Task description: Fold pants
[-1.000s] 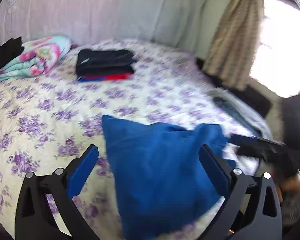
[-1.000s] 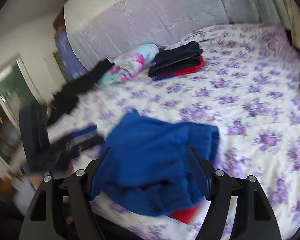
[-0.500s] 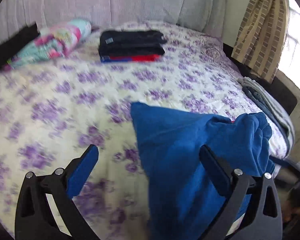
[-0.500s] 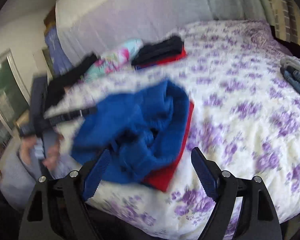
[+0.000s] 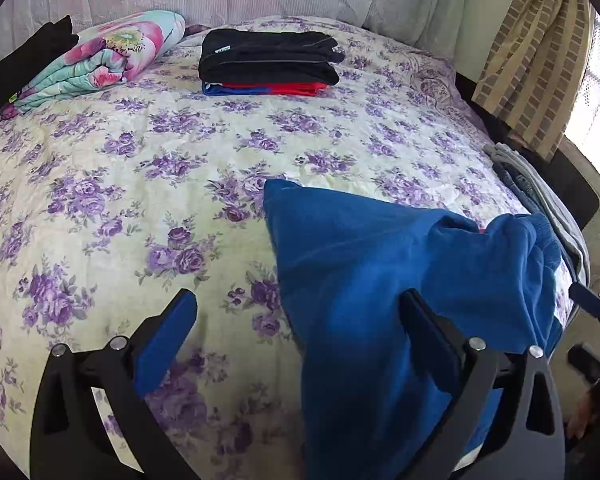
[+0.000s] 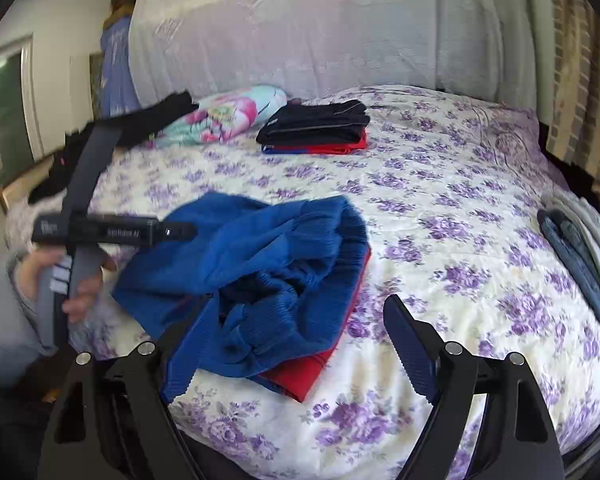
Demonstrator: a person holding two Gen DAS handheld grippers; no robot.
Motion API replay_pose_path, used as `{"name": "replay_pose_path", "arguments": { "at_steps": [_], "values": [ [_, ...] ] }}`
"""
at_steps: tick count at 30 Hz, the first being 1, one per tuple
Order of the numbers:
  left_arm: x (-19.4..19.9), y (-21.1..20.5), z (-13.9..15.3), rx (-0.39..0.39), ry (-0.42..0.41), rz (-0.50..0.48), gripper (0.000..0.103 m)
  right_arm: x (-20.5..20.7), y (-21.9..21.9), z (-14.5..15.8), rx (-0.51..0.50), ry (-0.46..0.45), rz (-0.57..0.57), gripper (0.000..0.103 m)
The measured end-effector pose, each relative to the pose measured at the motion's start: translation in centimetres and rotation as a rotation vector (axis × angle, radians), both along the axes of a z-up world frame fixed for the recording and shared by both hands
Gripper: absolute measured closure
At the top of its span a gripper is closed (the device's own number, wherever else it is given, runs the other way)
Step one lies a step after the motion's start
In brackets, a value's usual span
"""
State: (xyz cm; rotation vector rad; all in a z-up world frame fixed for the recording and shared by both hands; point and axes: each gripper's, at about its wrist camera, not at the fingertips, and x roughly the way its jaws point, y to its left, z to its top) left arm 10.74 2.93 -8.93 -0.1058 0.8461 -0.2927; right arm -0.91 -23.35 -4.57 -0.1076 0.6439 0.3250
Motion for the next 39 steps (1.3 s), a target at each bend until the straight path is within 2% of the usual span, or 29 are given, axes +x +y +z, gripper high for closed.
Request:
{"name": "replay_pose_path", "arguments": {
  "at_steps": [3,4,5,6,10,12,15,19,21,24,26,28,30,33,34,36,39],
  "values": [
    [0.0,-0.3,0.3,0.018,-0.001,0.004,0.004,0.5,2.4,-0.1,-0.034,-0.03,0.047,0.019],
    [0.2,-0.4,0.3,0.023,0.001,0.002,0.004,1.4,2.9,-0.5,-0.033,-0.011,0.063,0.029],
    [0.4,-0.3,0.3,0.02,0.008,-0.001,0.004,2.2,3.3,-1.0,-0.043,0.016,0.074,0.046],
    [0.8,-0.2,0.2,0.01,0.021,-0.006,0.004,2.8,3.4,-1.5,-0.049,0.045,0.076,0.051],
    [1.7,0.7,-0.5,-0.069,0.073,-0.026,0.004,2.3,0.7,-2.2,0.052,0.101,0.068,0.045],
    [1.8,1.0,-0.9,-0.083,0.081,-0.021,0.004,0.8,-0.7,-1.4,0.09,0.059,0.063,0.041],
    [2.2,1.4,-1.4,-0.132,0.108,-0.014,0.004,0.7,-1.0,-0.8,0.07,0.027,0.021,0.038],
    [1.6,1.0,-1.1,-0.096,0.075,-0.005,0.004,2.5,0.6,-1.5,0.021,0.027,0.005,0.038],
    [1.4,0.8,-1.0,-0.07,0.055,-0.009,0.004,3.7,-0.4,-2.3,0.018,0.074,-0.057,0.037],
    [1.5,0.8,-1.3,-0.101,0.07,-0.023,0.004,4.9,-4.1,-4.3,0.099,0.151,-0.16,0.032],
    [1.4,1.0,-1.5,-0.115,0.071,-0.005,0.004,4.5,-4.7,-3.9,0.084,0.138,-0.191,0.033],
    [1.0,1.3,-1.3,-0.128,0.055,0.006,0.004,3.8,-4.7,-3.0,0.083,0.111,-0.174,0.033],
    [-0.2,1.2,-0.6,-0.092,0.006,0.019,0.004,3.2,-5.6,-1.9,0.183,0.104,-0.15,0.032],
    [-1.8,0.0,0.6,0.058,-0.092,0.023,0.004,2.0,-6.9,0.5,0.45,0.059,-0.077,0.032],
    [-2.1,-0.4,0.9,0.096,-0.114,0.023,0.004,1.7,-6.5,1.5,0.506,0.037,-0.037,0.032],
    [-2.6,-1.2,1.4,0.162,-0.144,0.026,0.004,1.5,-4.8,2.8,0.475,0.001,0.001,0.031],
    [-3.0,-1.6,1.7,0.174,-0.146,0.032,0.004,1.7,-1.1,3.7,0.314,-0.067,0.01,0.023]
  ]
}}
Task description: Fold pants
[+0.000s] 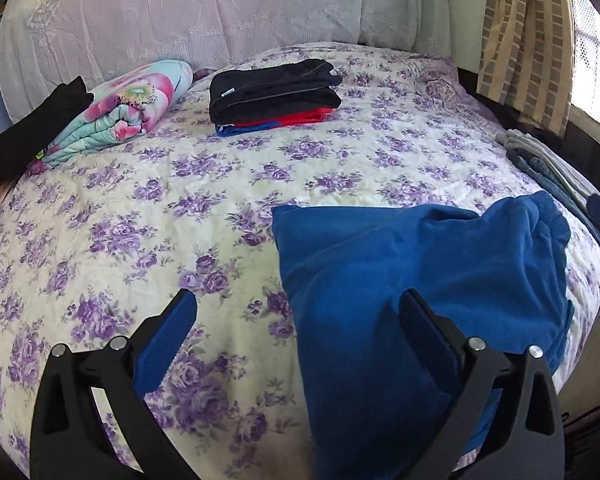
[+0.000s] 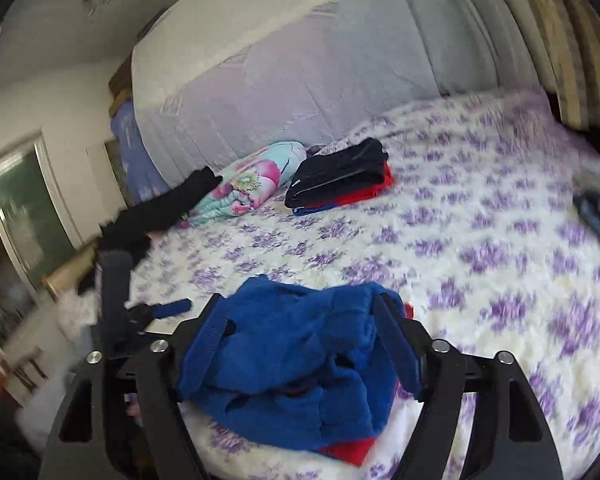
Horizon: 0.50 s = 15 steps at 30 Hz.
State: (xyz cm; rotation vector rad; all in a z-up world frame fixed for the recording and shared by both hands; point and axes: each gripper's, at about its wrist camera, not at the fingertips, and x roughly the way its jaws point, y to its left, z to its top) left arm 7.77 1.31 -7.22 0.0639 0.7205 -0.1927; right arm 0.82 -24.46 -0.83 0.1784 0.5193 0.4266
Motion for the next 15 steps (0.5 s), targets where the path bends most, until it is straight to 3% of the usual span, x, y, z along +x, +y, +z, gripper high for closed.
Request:
{"name": "replay_pose_path", "arguments": {
  "at_steps": [4,6,8,10,15],
  "values": [
    [0.1,0.2,-0.3,-0.012,0.019,0.022,0.004,1.8,3.2,-2.0,-0.26,0.0,-0.076,0.02],
    [0.1,0.4,-0.3,-0.016,0.021,0.025,0.004,3.2,3.0,-5.0,-0.328,0.099,-0.11,0.02],
    [0.2,0.3,-0.4,-0.016,0.023,0.018,0.004,4.1,1.3,-7.8,-0.233,0.197,-0.094,0.013],
    [0.1,0.3,-0.5,-0.012,0.019,0.019,0.004,4.3,-0.5,-8.6,-0.084,0.253,-0.086,0.013],
    [0.0,0.4,-0.2,0.001,0.006,0.026,0.004,3.1,-2.5,-7.0,0.071,0.248,-0.047,0.012]
  ]
}}
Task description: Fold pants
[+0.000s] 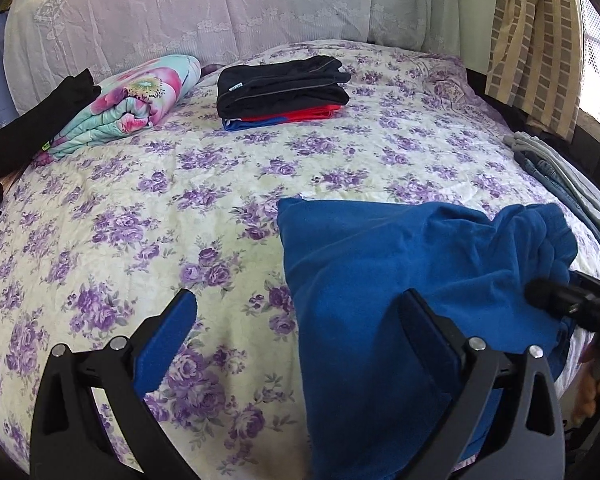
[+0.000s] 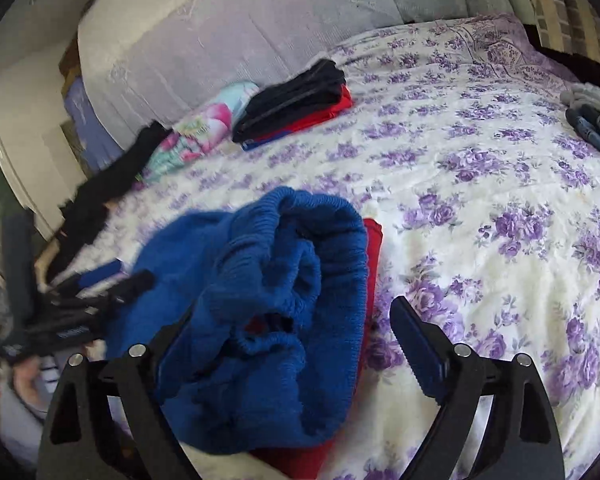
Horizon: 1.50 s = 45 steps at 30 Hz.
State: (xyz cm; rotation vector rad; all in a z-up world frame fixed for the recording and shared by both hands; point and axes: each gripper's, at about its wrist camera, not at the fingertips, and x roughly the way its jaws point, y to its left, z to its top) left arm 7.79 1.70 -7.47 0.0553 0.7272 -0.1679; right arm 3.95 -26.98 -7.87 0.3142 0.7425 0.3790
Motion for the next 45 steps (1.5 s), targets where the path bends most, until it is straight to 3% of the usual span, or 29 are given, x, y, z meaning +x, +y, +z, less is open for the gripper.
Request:
{"name": "replay_pose_path", "arguments": {
  "at_steps": [6,8,12,14,16,19,23,27,30,32,35,40,45],
  "values": [
    [-0.1,0.1,0.1,-0.002,-0.002,0.001,0.004,-0.7,-4.5,0.3,0.248,0.042,-0.021,0.012],
    [-0.2,0.0,0.2,0.003,-0.007,0.001,0.004,-1.5,-5.1,1.0,0.305,0.006,-0.024,0.012],
    [-0.5,-0.1,0.1,0.004,-0.013,0.011,0.004,-1.3,-2.7,3.9,0.38,-0.072,0.138,0.012],
    [-0.6,-0.2,0.0,0.007,-0.016,0.015,0.004,-0.4,-0.5,4.3,0.414,-0.05,0.232,0.011],
    [-0.7,-0.2,-0.1,0.008,-0.016,0.018,0.004,0.4,1.1,3.6,0.41,-0.01,0.264,0.011],
    [-0.7,-0.1,-0.2,-0.001,-0.01,0.01,0.004,1.5,2.9,0.6,0.307,0.068,0.268,0.012],
    [-0.8,0.2,-0.4,-0.026,-0.004,-0.004,0.004,0.3,3.2,0.7,0.233,0.015,0.278,0.015],
    [-1.3,1.6,-0.1,-0.094,0.004,-0.009,0.004,-1.1,2.6,2.6,0.256,-0.031,0.274,0.013],
    [-1.9,3.5,0.0,-0.172,0.023,-0.025,0.004,-2.2,0.2,3.9,0.247,-0.075,0.222,0.005],
    [-2.0,4.7,-0.4,-0.251,0.066,-0.065,0.004,-2.0,-2.2,3.3,0.284,-0.04,0.156,0.004],
    [-2.0,5.8,-1.1,-0.333,0.107,-0.088,0.004,-1.4,-5.9,0.9,0.426,0.064,0.07,0.004],
    [-1.6,6.4,-2.3,-0.456,0.173,-0.139,0.004,-0.9,-8.0,-2.0,0.635,0.161,0.048,0.004],
    [-0.7,5.1,-3.4,-0.514,0.244,-0.208,0.004,-0.2,-6.4,-2.1,0.57,0.195,0.066,0.004]
  ]
}}
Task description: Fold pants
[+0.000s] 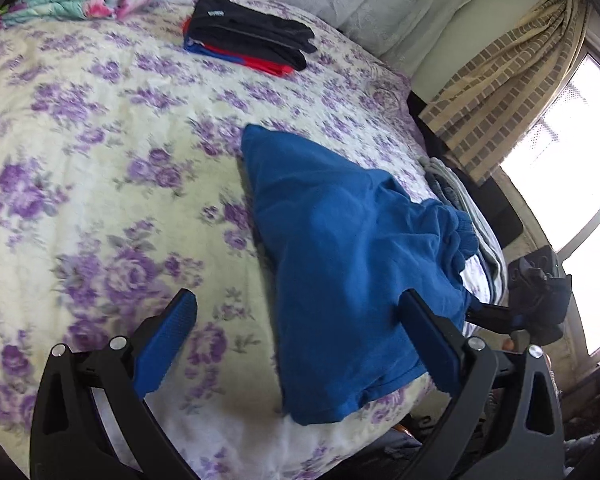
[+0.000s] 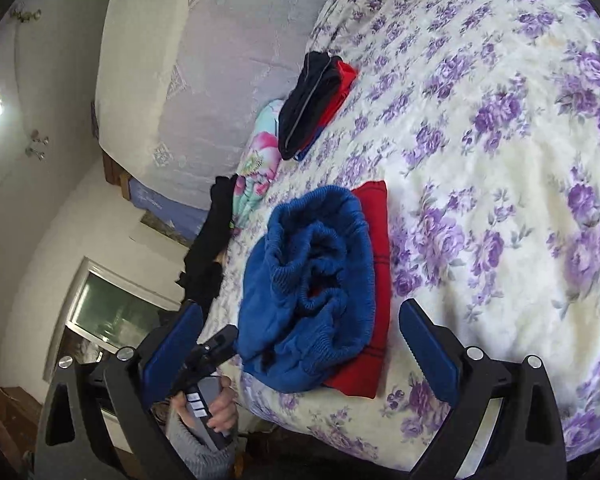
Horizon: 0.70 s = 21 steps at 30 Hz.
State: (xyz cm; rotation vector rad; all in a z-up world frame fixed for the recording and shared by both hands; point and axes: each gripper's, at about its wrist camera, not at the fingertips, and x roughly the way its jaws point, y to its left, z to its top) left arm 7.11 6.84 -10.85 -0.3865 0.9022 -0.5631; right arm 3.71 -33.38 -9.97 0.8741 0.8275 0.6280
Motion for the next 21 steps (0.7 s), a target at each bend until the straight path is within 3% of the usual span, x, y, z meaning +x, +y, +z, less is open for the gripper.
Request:
{"name": "replay_pose_path", "arguments": {
  "at_steps": [5,9,12,17,21],
  "values": [
    [1.2,-1.5,-1.1,0.005,0.027,-0.032,0.004,0.1,0.5,-0.3,0.0,0.028,0.004,0.004],
    [1.6,-2.4,-1.0,0.018,0.031,-0.045,0.004,-0.5,0.1,1.5,-0.014,-0.059,-0.035,0.004],
    [1.7,-2.7,-1.2,0.026,0.021,-0.04,0.004,0.2,0.9,3.1,0.065,-0.107,0.044,0.004],
    [2.2,-2.0,-1.3,-0.02,0.05,-0.035,0.004,0.7,2.5,3.0,0.095,-0.052,0.136,0.004],
    [1.9,-0.8,0.6,-0.067,0.043,-0.007,0.005,-0.3,2.6,2.5,0.227,-0.022,0.192,0.004]
  ]
}}
